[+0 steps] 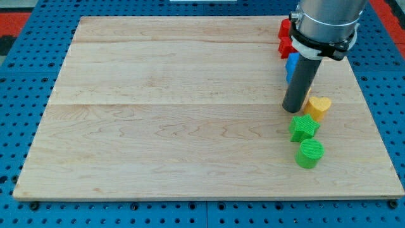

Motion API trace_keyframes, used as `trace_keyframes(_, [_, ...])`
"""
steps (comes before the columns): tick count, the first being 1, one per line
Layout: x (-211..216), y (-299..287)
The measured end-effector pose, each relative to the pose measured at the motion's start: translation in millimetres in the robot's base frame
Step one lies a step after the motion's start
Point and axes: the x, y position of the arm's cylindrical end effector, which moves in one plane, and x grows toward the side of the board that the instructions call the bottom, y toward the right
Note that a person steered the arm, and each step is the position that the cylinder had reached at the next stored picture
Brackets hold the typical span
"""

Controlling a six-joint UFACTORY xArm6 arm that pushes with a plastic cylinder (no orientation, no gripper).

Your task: Slide the yellow heart slightly left

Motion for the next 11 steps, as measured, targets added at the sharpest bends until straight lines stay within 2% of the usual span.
trace_keyframes(2, [-1,-8])
trace_keyframes(3, [32,-44])
trace_keyframes(4, [112,-57])
trace_keyframes(5, [164,-41])
trace_keyframes(6, [156,55])
trace_keyframes(7, [125,137])
trace_keyframes(9, [23,142])
trace_keyframes(11, [21,78])
